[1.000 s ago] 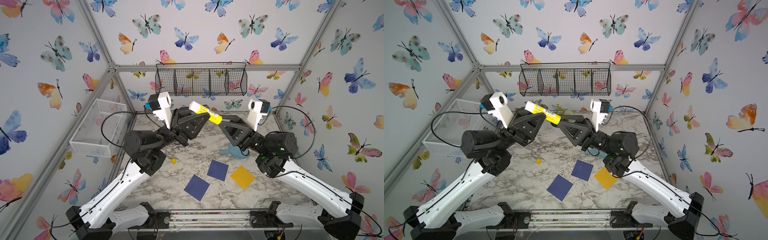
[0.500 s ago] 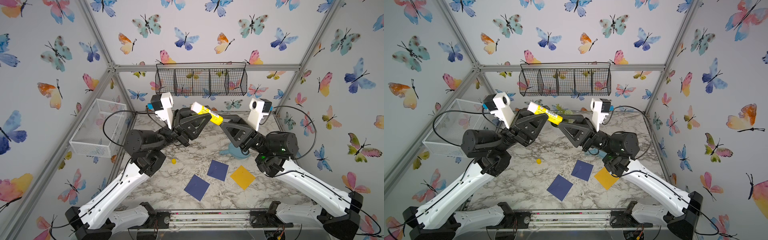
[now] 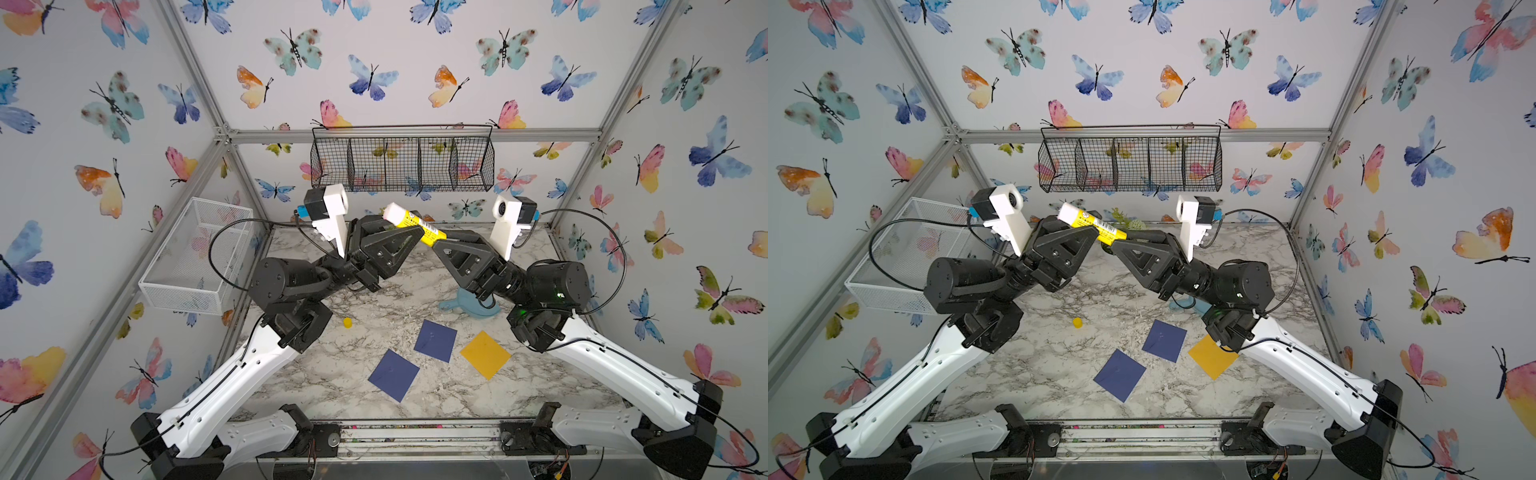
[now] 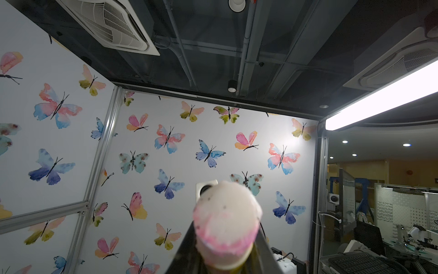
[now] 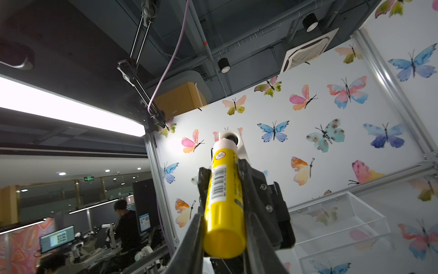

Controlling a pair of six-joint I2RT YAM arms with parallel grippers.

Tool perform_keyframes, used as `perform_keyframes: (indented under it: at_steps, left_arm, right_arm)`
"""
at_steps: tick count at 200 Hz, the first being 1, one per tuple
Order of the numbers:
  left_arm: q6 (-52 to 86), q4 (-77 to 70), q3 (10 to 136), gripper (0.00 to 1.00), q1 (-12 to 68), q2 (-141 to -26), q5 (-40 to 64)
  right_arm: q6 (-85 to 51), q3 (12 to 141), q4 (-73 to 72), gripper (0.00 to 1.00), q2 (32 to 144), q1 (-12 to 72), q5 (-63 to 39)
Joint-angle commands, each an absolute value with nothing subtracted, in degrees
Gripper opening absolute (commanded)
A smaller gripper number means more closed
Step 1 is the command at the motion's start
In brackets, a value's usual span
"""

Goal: Seal the envelope with a glue stick
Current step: Screw the glue stick.

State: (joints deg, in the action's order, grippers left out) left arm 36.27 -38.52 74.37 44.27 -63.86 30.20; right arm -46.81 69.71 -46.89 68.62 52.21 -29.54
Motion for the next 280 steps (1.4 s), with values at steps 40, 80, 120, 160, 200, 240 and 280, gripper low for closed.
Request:
perform_keyframes:
  at_steps: [40,80,120,160,200,240,280]
  left_arm:
    - [40.0,-38.2,73.6,0.0,44.3,-63.2,24.9]
    - [41.6,-38.3,71.7,0.0,44.3,-62.3,22.7]
    - [42.0,-37.5,71.5,0.0,44.3,-61.9,22.1]
    - [41.6,-37.6,71.8,0.0,44.3,-61.9,22.4]
    - [39.2,-37.9,71.6,0.0,44.3,-61.0,23.5]
    - [37.4,-41.2,71.5,0.0,44.3,-60.7,25.9]
    - [36.0,-44.5,71.1,0.0,44.3,-60.3,27.2]
  right_arm:
    - [13.7,74.2,-34.3,0.09,65.7,52.4,-26.2]
    - [55.1,71.8,-35.3,0.03,65.4,52.4,-31.0]
    - [73.7,67.9,-42.2,0.04,63.8,52.4,-31.6]
    - [51.2,69.1,-43.3,0.39,62.5,52.4,-24.9]
    - [11.2,71.8,-36.1,0.46,59.8,52.4,-19.2]
    - [-30.1,68.9,-39.6,0.46,59.7,52.4,-19.3]
    - [-57.5,67.7,-47.8,0.51,63.8,52.4,-23.2]
